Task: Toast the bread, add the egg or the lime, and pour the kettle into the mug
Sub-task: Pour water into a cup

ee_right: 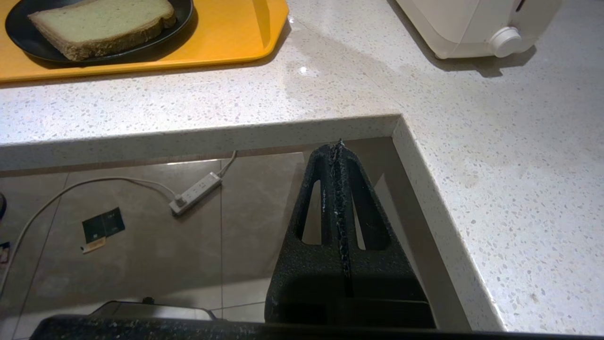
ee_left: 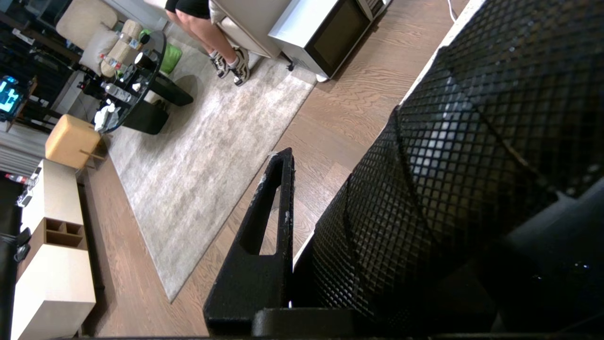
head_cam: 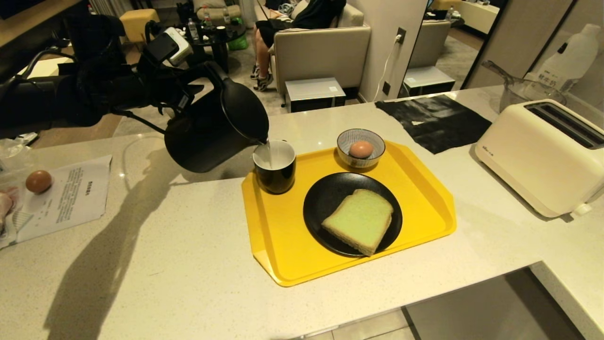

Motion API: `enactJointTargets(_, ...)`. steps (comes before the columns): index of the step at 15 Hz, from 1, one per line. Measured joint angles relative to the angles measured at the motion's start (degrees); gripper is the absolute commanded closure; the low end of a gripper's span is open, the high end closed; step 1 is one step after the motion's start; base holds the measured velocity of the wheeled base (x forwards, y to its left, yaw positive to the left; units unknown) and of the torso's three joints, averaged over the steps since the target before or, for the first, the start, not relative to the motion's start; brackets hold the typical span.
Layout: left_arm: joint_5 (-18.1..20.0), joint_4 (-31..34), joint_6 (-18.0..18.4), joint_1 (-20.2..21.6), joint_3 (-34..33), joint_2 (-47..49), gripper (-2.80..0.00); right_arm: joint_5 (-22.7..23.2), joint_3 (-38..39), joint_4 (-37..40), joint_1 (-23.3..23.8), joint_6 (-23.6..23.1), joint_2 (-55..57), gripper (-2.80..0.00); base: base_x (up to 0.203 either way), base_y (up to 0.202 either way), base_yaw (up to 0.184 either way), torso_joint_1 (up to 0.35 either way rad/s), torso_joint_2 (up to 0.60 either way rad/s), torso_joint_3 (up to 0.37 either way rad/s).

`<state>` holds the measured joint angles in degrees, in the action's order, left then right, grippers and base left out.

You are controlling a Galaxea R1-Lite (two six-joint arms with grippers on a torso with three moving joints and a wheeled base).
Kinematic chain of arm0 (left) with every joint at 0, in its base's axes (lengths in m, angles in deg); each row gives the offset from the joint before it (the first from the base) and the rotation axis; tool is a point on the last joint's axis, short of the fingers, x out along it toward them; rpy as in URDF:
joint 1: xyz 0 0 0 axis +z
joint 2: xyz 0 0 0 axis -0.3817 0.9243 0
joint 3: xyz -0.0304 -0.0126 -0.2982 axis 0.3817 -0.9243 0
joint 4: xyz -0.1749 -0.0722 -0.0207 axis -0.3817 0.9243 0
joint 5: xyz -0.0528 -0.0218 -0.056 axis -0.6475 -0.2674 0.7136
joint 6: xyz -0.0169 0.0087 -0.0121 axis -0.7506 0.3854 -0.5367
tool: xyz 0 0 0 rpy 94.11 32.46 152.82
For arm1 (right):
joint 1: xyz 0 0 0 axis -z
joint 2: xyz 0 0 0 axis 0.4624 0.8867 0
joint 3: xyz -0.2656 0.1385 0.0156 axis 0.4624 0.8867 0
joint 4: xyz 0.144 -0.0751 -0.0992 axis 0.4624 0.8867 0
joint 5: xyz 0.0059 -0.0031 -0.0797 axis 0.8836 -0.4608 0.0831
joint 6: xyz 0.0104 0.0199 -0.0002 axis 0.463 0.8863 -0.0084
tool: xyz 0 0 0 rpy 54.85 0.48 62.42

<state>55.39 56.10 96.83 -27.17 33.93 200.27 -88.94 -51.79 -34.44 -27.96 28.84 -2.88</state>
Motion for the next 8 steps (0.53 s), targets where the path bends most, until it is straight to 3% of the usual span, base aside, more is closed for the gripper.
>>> enactJointTargets(4, 0.18, -0.63, -0.39, -0.12, 0.00, 0.00, 0.00, 0.06, 0.00, -0.02, 0.00, -0.02, 0.00, 0.00, 0.000, 0.000, 0.000, 0.000, 0.00, 0.000)
enactJointTargets(8, 0.33, -4.63, -5.57, -0.52, 0.00, -0.02, 0.00, 0.05, 0.00, -0.02, 0.00, 0.00, 0.00, 0.00, 0.000, 0.000, 0.000, 0.000, 0.00, 0.000)
